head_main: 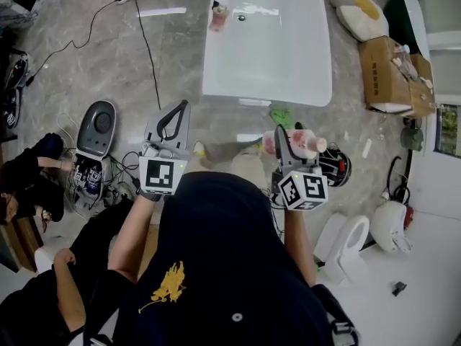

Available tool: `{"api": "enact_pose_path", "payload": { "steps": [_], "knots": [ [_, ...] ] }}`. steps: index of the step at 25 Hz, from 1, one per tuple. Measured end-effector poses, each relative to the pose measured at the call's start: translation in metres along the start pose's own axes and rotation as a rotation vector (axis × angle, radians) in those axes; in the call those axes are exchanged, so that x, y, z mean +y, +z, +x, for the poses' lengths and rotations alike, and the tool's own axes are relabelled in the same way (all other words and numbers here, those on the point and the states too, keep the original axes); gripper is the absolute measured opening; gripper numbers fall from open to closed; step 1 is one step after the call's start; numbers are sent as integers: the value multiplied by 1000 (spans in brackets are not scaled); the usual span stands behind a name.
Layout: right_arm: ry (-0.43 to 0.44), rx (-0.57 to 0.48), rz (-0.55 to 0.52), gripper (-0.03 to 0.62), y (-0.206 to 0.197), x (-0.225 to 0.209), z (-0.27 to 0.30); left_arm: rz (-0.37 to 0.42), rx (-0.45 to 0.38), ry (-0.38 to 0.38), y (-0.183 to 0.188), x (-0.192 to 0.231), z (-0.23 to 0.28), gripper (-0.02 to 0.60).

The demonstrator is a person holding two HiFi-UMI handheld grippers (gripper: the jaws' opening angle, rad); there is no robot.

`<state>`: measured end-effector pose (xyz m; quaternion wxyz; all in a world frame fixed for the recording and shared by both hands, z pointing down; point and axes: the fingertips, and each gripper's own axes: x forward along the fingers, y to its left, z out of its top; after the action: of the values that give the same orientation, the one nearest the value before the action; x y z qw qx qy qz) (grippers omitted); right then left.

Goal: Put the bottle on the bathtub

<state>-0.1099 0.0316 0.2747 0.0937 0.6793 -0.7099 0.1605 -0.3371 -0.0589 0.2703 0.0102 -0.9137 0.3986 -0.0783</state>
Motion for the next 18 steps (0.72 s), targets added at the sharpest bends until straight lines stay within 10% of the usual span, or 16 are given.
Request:
{"api": "enact_pose_path", "payload": {
  "steps": [10,18],
  "knots": [
    [-135,65,-2,206,-12,-74,-33,35,2,-100,10,-44,49,18],
    [-83,40,17,206,-11,-160,-13,79,48,-120,23,-116,102,18]
  ]
}}
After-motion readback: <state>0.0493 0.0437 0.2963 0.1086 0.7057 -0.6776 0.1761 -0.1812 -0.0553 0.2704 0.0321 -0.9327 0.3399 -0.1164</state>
